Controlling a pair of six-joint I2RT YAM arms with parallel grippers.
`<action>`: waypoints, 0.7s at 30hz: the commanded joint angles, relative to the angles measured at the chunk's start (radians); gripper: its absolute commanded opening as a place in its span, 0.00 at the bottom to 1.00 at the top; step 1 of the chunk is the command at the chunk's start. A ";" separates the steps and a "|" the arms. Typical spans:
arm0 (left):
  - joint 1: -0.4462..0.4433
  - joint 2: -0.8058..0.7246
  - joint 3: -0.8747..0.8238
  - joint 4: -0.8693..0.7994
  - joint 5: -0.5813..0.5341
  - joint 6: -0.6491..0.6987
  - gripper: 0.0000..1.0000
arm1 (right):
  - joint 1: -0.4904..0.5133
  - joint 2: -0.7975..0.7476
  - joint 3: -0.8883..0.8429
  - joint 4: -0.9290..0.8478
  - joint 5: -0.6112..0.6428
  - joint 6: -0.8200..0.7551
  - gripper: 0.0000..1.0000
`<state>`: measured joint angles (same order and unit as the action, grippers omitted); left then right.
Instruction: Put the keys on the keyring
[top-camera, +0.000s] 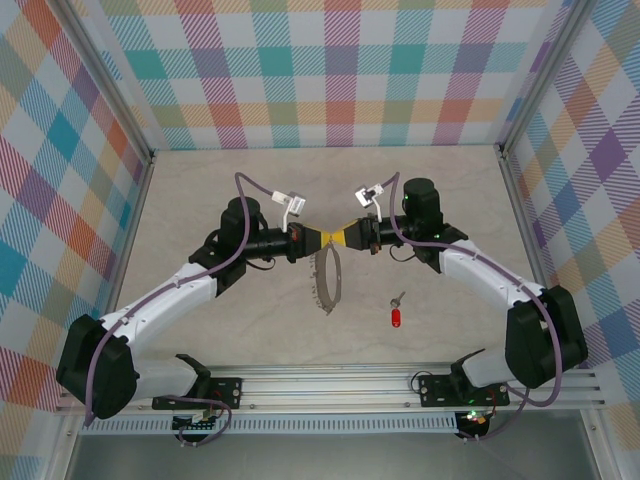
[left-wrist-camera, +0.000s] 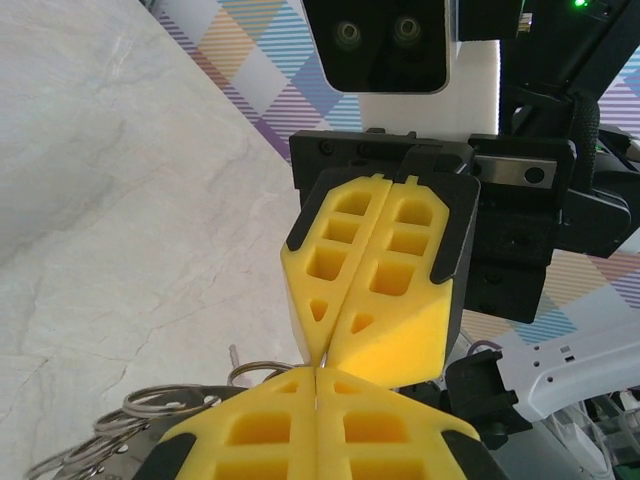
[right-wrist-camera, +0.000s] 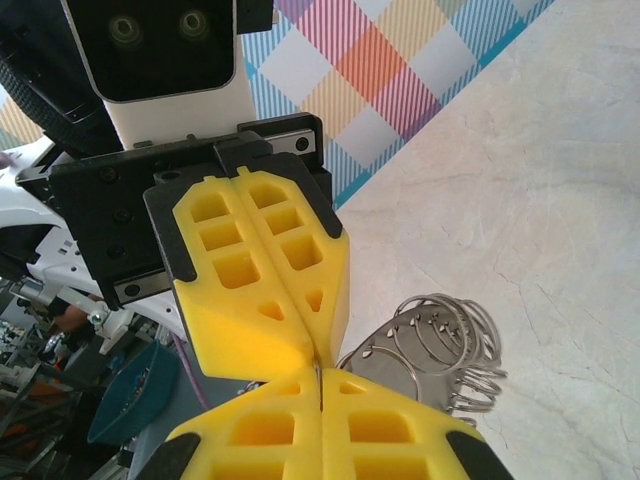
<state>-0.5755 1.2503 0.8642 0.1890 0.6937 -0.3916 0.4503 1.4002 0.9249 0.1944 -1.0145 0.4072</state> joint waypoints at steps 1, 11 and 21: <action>-0.065 -0.014 -0.004 0.082 0.108 0.013 0.00 | 0.019 0.025 0.025 0.016 0.082 0.007 0.00; -0.078 0.024 0.010 0.061 0.102 0.022 0.11 | 0.028 0.028 0.002 0.080 0.054 0.031 0.00; -0.087 0.040 0.017 0.067 0.096 0.025 0.07 | 0.033 0.045 0.003 0.097 0.040 0.042 0.00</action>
<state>-0.5877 1.2839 0.8597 0.1883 0.6624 -0.3763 0.4522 1.4261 0.9237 0.1947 -1.0004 0.4408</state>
